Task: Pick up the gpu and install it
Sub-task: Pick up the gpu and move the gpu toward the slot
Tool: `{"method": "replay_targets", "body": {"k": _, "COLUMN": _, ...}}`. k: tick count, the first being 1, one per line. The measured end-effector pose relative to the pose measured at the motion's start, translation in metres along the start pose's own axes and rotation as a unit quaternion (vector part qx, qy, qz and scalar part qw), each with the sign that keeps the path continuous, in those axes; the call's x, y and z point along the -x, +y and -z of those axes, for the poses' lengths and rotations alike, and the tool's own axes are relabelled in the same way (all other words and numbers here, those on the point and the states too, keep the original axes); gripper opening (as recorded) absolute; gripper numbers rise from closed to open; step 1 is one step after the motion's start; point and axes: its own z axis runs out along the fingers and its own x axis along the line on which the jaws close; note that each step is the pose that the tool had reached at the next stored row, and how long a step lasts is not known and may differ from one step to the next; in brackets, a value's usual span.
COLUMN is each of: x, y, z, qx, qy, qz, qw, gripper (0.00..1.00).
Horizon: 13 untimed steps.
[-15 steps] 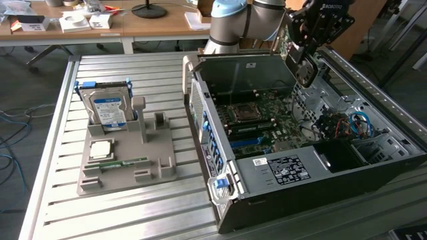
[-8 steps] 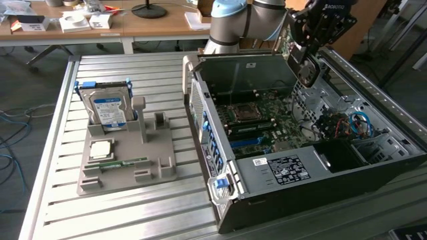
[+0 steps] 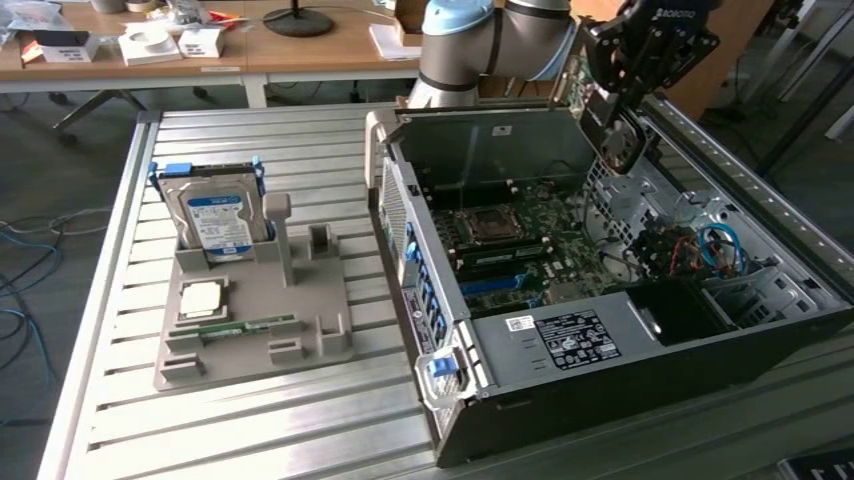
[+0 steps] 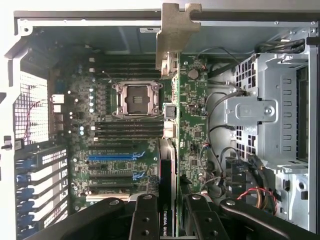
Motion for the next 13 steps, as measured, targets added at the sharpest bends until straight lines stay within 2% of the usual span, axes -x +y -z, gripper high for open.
{"method": "replay_targets", "body": {"k": 7, "x": 0.0007, "y": -0.0003, "z": -0.0057, "qx": 0.0002, "qy": 0.0, "qz": 0.0, "qw": 1.0, "gripper": 0.26}}
{"method": "replay_targets", "body": {"k": 13, "x": 0.0017, "y": -0.0003, "z": -0.0062, "qx": 0.0006, "qy": 0.0001, "qz": 0.0, "qw": 1.0, "gripper": 0.26}}
